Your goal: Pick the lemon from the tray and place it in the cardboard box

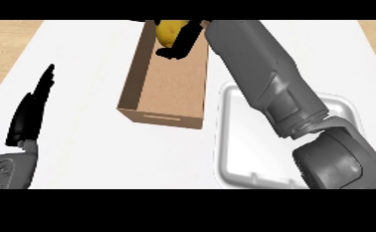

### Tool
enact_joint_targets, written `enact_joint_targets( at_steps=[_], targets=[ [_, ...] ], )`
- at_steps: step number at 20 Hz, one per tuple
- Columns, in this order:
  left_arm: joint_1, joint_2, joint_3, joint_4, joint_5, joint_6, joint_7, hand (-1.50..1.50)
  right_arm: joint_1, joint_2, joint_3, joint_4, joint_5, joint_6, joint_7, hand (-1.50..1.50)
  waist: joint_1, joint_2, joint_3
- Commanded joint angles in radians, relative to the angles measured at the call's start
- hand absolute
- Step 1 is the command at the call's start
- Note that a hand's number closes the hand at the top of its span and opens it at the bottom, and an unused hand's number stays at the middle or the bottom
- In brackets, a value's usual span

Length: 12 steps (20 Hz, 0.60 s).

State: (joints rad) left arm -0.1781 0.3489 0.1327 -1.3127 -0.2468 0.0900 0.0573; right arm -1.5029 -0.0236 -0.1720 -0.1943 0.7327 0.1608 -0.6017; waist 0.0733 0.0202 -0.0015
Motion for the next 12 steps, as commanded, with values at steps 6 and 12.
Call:
enact_joint_targets(
  at_steps=[6,12],
  targets=[
    [-0.081,0.009,-0.017,0.006,-0.016,-0.019,0.030,0.00,-0.027,0.023,0.073,0.096,0.006,-0.131,0.068,1.50,0.054,0.019,-0.001],
    [-0.093,-0.024,-0.034,0.055,-0.018,-0.017,-0.014,0.00,-0.047,0.024,0.037,0.186,-0.064,-0.069,0.202,-1.50,0.080,0.022,-0.003]
  ],
)
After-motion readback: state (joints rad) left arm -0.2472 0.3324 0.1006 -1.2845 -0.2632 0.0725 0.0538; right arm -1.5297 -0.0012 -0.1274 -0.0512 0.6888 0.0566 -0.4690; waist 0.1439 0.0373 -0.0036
